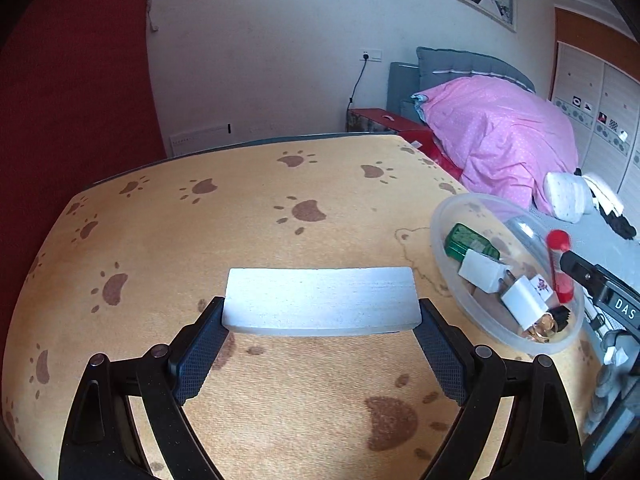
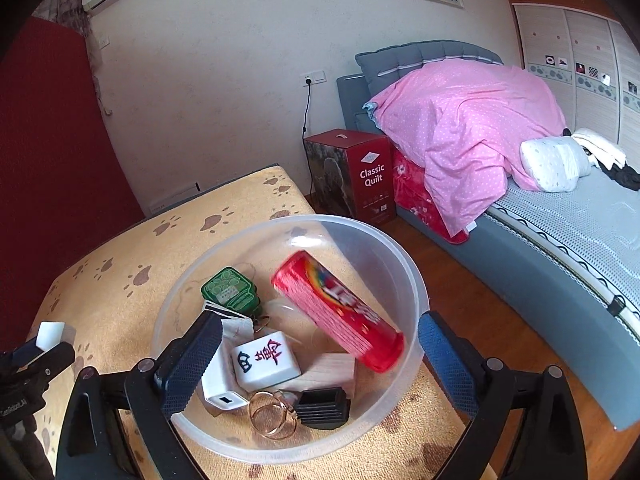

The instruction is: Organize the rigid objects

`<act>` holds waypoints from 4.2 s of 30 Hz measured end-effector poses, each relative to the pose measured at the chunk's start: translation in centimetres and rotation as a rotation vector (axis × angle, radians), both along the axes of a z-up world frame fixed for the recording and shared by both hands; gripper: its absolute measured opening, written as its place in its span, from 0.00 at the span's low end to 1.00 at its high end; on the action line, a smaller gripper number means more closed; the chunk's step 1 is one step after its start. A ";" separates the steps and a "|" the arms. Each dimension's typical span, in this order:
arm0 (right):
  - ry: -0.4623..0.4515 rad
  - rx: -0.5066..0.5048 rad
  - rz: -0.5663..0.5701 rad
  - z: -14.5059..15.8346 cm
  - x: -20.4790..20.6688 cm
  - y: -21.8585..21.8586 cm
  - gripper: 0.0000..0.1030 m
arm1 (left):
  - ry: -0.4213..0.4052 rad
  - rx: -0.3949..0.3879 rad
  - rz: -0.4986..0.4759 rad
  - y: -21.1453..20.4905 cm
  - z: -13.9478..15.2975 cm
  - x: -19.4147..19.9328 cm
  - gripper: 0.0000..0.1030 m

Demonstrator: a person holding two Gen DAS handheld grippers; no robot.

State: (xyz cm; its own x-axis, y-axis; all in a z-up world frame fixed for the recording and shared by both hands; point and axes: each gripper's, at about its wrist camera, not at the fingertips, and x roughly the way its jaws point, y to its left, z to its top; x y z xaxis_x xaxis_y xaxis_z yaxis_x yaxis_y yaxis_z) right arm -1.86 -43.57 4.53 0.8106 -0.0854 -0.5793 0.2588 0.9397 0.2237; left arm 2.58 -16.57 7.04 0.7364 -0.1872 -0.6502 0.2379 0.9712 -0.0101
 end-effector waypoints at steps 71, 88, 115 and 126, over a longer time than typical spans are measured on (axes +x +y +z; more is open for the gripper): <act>0.072 -0.124 -0.062 -1.0 -3.2 -0.1 1.00 | -0.001 0.083 -0.177 -10.4 -2.0 0.4 0.90; 0.105 -0.150 -0.037 -1.1 -3.3 1.0 1.00 | -0.003 0.099 -0.154 -8.8 -2.4 -0.8 0.90; 0.111 -0.268 -0.053 -0.7 -4.2 2.7 1.00 | -0.019 0.203 -0.094 -8.6 -2.8 -1.5 0.98; 0.116 -0.272 -0.072 -0.7 -4.5 2.0 1.00 | -0.015 0.219 -0.118 -9.2 -2.7 -2.3 0.99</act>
